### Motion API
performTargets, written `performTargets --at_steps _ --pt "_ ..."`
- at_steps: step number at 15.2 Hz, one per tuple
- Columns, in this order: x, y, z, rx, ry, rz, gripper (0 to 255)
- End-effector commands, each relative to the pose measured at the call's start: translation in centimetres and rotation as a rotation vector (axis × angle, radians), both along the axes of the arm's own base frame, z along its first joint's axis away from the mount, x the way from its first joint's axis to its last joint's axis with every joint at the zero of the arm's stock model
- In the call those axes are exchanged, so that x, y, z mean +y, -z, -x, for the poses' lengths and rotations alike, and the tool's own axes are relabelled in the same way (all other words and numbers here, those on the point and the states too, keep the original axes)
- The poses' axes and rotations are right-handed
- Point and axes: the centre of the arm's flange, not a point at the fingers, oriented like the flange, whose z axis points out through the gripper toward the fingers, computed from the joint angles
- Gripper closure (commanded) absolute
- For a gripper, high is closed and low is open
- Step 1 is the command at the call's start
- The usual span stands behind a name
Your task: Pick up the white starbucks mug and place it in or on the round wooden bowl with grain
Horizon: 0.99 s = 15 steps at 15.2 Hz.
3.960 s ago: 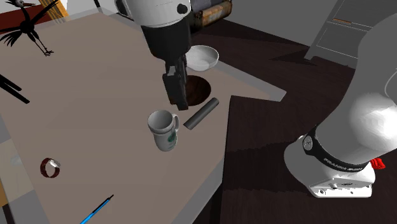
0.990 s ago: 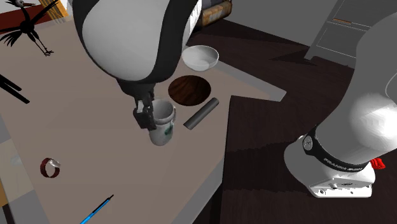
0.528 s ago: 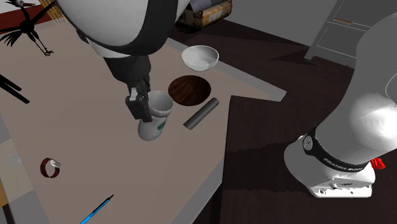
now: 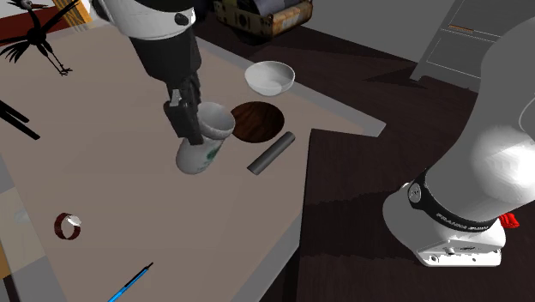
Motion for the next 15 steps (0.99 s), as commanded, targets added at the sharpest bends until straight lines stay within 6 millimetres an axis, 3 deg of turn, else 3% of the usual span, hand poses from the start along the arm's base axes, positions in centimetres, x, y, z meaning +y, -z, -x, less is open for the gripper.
performTargets --at_steps 1,15 --pt "-2.4 -0.5 0.3 0.0 0.0 0.0 255" --pt "-20.4 -4.2 1.7 0.0 0.0 0.0 255"
